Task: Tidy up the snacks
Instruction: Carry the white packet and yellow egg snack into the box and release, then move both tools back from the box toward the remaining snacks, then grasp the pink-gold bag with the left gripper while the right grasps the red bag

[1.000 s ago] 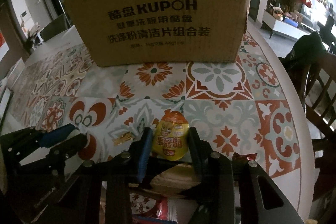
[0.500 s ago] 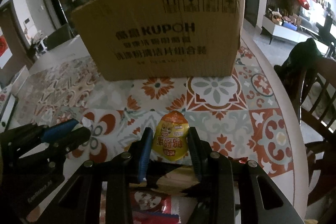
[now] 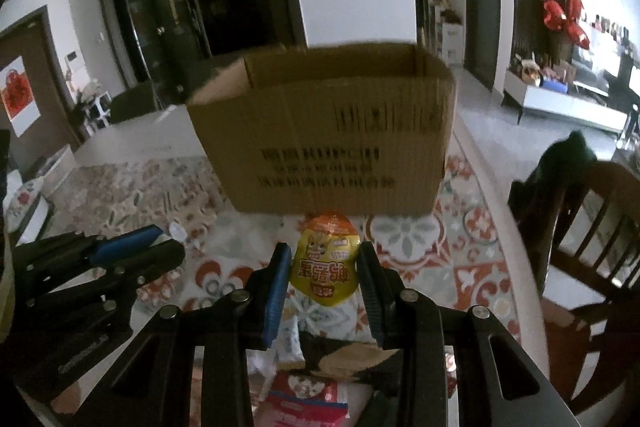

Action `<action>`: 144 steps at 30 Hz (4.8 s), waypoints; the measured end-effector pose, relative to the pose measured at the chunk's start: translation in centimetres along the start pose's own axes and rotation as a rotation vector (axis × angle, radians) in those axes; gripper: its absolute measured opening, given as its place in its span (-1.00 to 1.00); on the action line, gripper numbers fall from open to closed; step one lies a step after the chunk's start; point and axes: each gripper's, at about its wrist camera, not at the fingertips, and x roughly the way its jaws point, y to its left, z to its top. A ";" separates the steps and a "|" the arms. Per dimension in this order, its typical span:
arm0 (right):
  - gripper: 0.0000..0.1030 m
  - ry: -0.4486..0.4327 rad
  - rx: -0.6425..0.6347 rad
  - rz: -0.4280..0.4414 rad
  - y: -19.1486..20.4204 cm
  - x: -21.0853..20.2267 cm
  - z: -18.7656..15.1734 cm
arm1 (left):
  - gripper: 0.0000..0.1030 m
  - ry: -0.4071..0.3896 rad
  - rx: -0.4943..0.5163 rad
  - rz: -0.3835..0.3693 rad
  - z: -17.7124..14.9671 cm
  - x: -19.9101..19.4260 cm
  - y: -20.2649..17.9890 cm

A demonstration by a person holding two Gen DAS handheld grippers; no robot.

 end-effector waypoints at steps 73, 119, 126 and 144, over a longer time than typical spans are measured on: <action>0.09 -0.089 -0.046 -0.058 -4.3 2.6 14.3 | 0.32 -0.059 -0.005 0.073 14.9 4.4 1.0; 0.10 -0.075 -0.065 -0.066 -0.9 -8.8 -4.0 | 0.32 -0.018 0.075 0.012 -4.4 -6.3 -4.1; 0.10 -0.015 -0.049 -0.026 -0.9 -8.1 -6.6 | 0.32 0.032 0.082 -0.010 -6.6 -5.5 -4.6; 0.09 0.122 -0.021 0.078 -0.6 -4.3 -11.5 | 0.31 0.163 0.042 -0.068 -11.0 -1.8 -4.4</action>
